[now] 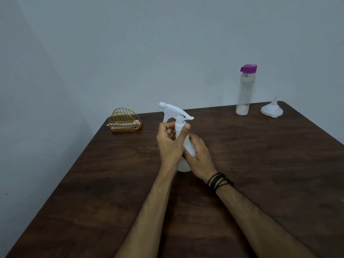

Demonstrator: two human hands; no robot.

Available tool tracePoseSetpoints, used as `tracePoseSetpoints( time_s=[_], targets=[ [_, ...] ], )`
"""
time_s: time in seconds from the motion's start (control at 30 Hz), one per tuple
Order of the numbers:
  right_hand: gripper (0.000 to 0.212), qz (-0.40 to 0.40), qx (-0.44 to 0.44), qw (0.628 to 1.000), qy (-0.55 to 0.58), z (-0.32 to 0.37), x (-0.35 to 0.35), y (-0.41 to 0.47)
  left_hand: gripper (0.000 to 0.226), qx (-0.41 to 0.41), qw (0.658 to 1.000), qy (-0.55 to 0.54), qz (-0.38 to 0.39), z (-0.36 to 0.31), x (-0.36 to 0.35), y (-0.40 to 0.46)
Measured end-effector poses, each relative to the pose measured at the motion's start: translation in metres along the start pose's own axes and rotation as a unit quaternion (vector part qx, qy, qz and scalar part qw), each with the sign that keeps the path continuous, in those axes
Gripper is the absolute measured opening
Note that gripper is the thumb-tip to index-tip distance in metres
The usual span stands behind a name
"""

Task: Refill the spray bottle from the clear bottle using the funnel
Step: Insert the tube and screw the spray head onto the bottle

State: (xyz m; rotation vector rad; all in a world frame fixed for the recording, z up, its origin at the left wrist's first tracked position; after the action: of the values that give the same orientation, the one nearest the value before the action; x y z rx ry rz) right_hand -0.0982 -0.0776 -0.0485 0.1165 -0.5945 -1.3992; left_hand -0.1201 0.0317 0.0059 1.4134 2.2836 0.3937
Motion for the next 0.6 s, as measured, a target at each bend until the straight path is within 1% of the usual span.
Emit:
tracePoseSetpoints(
  time_s=[0.1, 0.2, 0.27, 0.33, 0.4, 0.5, 0.57, 0.6],
  targets=[
    [0.056, -0.004, -0.001, 1.000, 0.000, 0.001, 0.000, 0.000, 0.021, 0.008, 0.999, -0.029, 0.022, 0.003, 0.001, -0.001],
    [0.051, -0.009, -0.001, 1.000, 0.001, 0.001, 0.001, -0.001, 0.010, -0.009, 0.998, -0.016, 0.052, 0.002, 0.001, -0.003],
    [0.052, -0.009, 0.000, 1.000, -0.002, 0.003, 0.000, -0.001, 0.015, -0.026, 0.997, 0.000, 0.074, 0.000, 0.001, -0.003],
    [0.055, -0.011, 0.002, 1.000, -0.003, 0.004, 0.000, -0.001, 0.021, -0.023, 0.996, 0.004, 0.082, 0.000, 0.002, -0.003],
    [0.052, -0.012, 0.003, 1.000, -0.006, 0.004, 0.001, -0.001, 0.020, -0.019, 0.998, 0.004, 0.061, 0.002, 0.003, -0.004],
    [0.045, -0.010, 0.002, 1.000, -0.005, 0.004, 0.001, 0.000, 0.014, -0.021, 1.000, -0.005, 0.002, 0.004, 0.006, -0.008],
    [0.045, -0.007, -0.001, 1.000, -0.004, 0.004, 0.000, -0.001, 0.009, -0.020, 1.000, 0.002, -0.013, 0.005, 0.006, -0.010],
    [0.046, -0.007, 0.000, 1.000, -0.006, 0.005, 0.000, -0.001, 0.010, -0.017, 1.000, 0.004, -0.014, 0.006, 0.006, -0.010]
  ],
)
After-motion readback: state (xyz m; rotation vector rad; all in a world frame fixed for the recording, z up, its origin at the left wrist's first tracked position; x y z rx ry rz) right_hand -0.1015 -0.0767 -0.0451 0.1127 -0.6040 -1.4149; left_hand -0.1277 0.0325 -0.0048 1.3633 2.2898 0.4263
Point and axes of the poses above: each hand's wrist, its own y-axis towards the middle knuckle, its own x-axis out of the back of the hand, z = x × y, the point moved 5 cm from there along y, towards the middle knuckle, and after that the axes turned 3 degrees about -x, right-handed, at the moved point
